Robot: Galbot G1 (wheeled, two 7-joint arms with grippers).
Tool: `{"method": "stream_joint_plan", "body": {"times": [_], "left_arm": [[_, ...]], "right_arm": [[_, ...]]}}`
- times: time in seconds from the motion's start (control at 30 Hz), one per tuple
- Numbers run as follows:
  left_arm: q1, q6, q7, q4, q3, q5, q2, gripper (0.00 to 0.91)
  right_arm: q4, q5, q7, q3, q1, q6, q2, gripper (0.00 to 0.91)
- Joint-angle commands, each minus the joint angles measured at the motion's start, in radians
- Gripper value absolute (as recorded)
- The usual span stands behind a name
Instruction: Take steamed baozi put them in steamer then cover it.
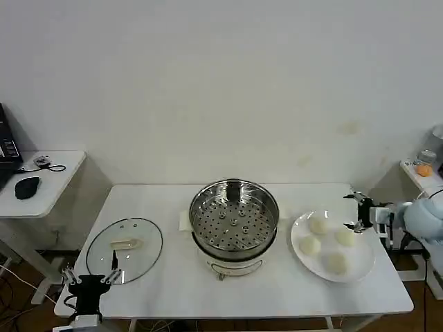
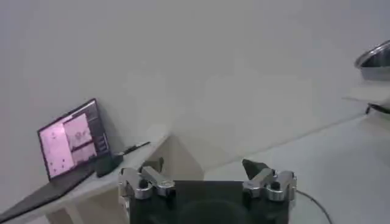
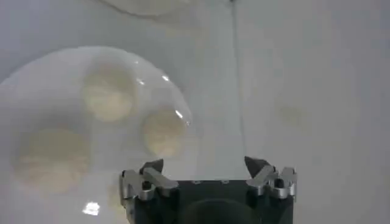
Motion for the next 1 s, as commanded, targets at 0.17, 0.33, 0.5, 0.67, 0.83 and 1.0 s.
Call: {"method": "stream_joint_plan", "body": {"times": [0.17,0.33,0.5,0.67,0.83,1.0], "left_arm": [[-0.007,0.002,0.0,0.005,-0.014,0.005,-0.007,0.907],[-0.01,0.003,0.002,0.013,-0.018,0.005,-0.009,0.907],[-0.006,0.002,0.003,0.01,-0.026,0.005,-0.003,0.907],[-0.001,0.001,0.002,0.006,-0.035,0.003,-0.007,0.907],[0.009,-0.008,0.0,0.007,-0.039,0.003,-0.014,0.907],[0.013,-0.014,-0.001,0.009,-0.042,0.004,-0.015,0.907]], "right_arm": [[-0.251,-0.057,-0.093,-0.293,0.259,0.057,0.124,0.907],[-0.307,-0.056,-0.091,-0.333,0.274,0.056,0.195,0.907],[-0.344,-0.047,-0.093,-0.363,0.274,0.051,0.231,0.907],[-0.371,-0.052,-0.089,-0.358,0.267,0.041,0.26,0.907],[-0.393,-0.06,-0.08,-0.359,0.261,0.035,0.27,0.897],[-0.425,-0.074,-0.062,-0.343,0.256,0.024,0.29,0.766]]}}
